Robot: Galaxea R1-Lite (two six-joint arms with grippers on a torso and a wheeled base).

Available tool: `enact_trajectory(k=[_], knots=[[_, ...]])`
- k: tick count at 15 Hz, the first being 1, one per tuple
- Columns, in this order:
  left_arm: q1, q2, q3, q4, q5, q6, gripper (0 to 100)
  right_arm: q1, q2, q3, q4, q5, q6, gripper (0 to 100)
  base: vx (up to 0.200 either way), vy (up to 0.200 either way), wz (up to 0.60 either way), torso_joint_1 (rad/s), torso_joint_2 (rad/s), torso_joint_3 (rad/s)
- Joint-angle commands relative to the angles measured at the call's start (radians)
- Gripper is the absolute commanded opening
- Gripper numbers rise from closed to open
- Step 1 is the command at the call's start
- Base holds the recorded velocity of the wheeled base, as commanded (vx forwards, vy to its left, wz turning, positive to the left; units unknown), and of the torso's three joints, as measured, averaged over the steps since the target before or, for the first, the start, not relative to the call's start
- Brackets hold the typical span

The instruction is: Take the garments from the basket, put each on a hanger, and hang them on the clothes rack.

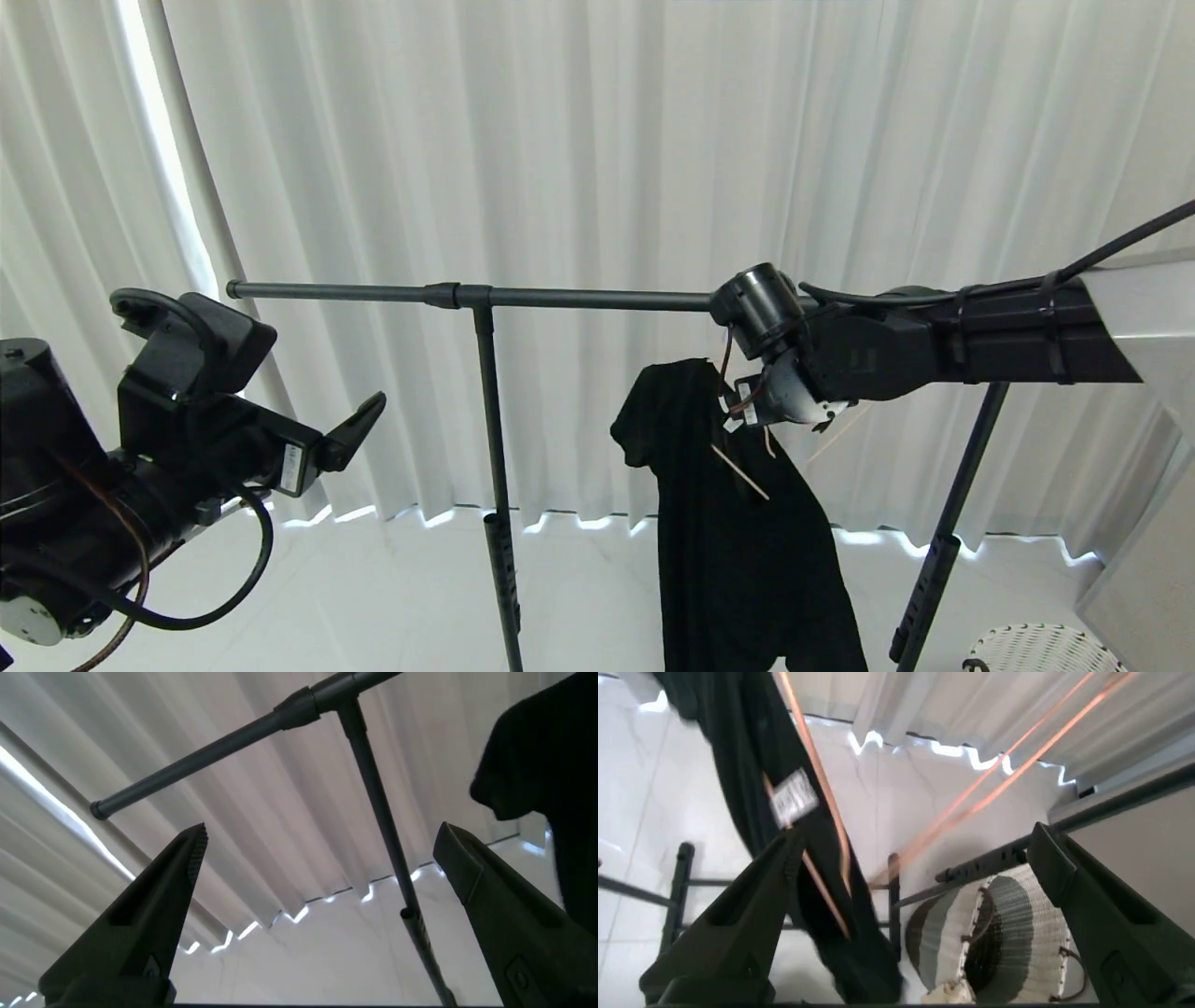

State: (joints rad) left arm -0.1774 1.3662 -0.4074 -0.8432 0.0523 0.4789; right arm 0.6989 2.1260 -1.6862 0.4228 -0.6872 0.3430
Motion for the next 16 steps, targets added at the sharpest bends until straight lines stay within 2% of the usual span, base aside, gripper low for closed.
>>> enact_trajectory(k=[1,3,5,7,9,11,13,15,16], knots=[[0.006,-0.016,0.002,0.0,0.001,0.0,100,0.013,-0.103,0.002,0.04,0.0,0.001,100,0.0,0.0,0.0,0.0,0.0,0.0],[0.033,-0.016,0.007,0.0,0.001,0.0,100,0.013,-0.205,0.013,0.12,0.009,0.002,100,0.0,0.0,0.0,0.0,0.0,0.0],[0.099,-0.016,0.029,0.0,0.001,0.0,100,0.013,-0.345,0.051,0.261,0.04,-0.001,100,0.0,0.0,0.0,0.0,0.0,0.0],[0.158,-0.021,0.044,0.0,0.001,0.0,100,-0.009,-0.495,0.135,0.41,0.04,-0.009,100,0.0,0.0,0.0,0.0,0.0,0.0],[0.188,-0.032,0.044,0.0,0.001,0.0,100,-0.061,-0.636,0.252,0.478,0.038,-0.029,100,0.0,0.0,0.0,0.0,0.0,0.0],[0.204,-0.052,0.045,0.0,0.003,0.0,100,-0.151,-0.814,0.407,0.478,0.037,-0.153,100,0.0,0.0,0.0,0.0,0.0,0.0],[0.207,-0.064,0.048,0.0,0.004,0.0,100,-0.222,-0.914,0.496,0.438,0.038,-0.254,100,-0.2,0.0,0.0,0.002,0.0,-0.005],[0.233,-0.065,0.062,0.0,0.004,-0.003,100,-0.343,-0.963,0.543,0.38,0.037,-0.363,100,-0.2,0.0,0.0,0.017,0.01,0.0],[0.269,-0.064,0.09,0.0,0.004,-0.039,100,-0.415,-0.983,0.557,0.344,0.038,-0.423,100,-0.2,0.0,0.0,0.002,0.0,0.002]])
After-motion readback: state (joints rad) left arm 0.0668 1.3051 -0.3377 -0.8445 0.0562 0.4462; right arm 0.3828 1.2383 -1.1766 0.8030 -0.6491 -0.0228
